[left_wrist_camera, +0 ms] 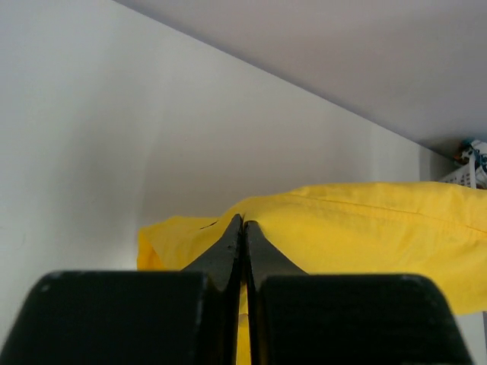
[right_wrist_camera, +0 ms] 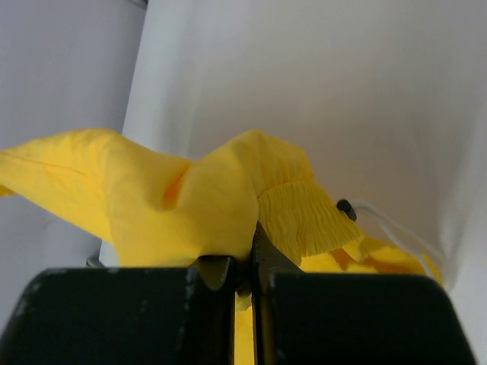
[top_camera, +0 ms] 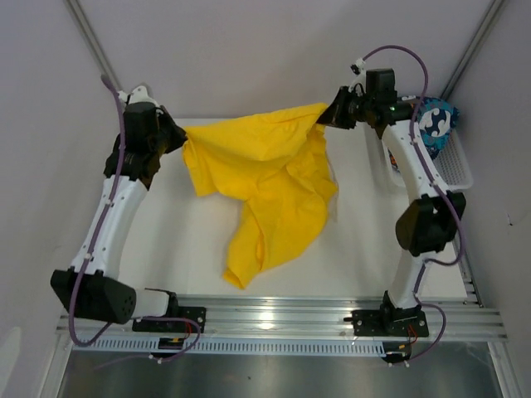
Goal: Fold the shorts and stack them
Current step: Flatten the shorts out
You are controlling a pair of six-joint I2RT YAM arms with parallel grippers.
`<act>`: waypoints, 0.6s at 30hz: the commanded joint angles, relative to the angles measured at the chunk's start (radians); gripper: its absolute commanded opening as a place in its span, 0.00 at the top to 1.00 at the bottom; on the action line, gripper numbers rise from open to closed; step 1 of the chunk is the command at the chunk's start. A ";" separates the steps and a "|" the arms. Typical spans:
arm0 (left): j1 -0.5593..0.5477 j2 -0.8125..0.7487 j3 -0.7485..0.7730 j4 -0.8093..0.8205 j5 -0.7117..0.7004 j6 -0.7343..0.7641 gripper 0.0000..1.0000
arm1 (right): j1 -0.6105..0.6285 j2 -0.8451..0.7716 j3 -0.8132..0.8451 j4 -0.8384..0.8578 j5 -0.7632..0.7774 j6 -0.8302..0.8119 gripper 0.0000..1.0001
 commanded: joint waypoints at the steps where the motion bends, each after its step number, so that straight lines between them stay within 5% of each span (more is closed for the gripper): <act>1: 0.013 0.102 0.012 0.204 -0.027 -0.060 1.00 | -0.013 0.193 0.156 0.317 -0.089 0.057 1.00; 3: 0.016 0.186 0.055 0.247 -0.046 -0.063 1.00 | -0.011 0.288 0.218 0.449 -0.113 0.075 0.76; 4: 0.018 0.213 0.077 0.242 -0.073 -0.060 1.00 | -0.014 0.357 0.268 0.480 -0.109 0.107 0.38; 5: 0.018 0.240 0.101 0.209 -0.086 -0.052 0.99 | -0.016 0.377 0.275 0.538 -0.095 0.113 0.17; 6: 0.019 0.288 0.199 0.177 -0.099 -0.038 0.65 | -0.013 0.389 0.276 0.544 -0.034 0.113 0.03; 8: 0.019 0.337 0.309 0.044 -0.144 -0.034 0.04 | -0.014 0.388 0.292 0.519 -0.024 0.097 0.01; 11: 0.018 0.400 0.439 -0.089 -0.190 -0.041 0.01 | -0.017 0.337 0.263 0.418 0.026 0.043 0.01; 18: -0.021 0.155 0.102 0.051 -0.106 -0.024 0.01 | -0.049 0.095 -0.157 0.385 0.186 0.006 0.21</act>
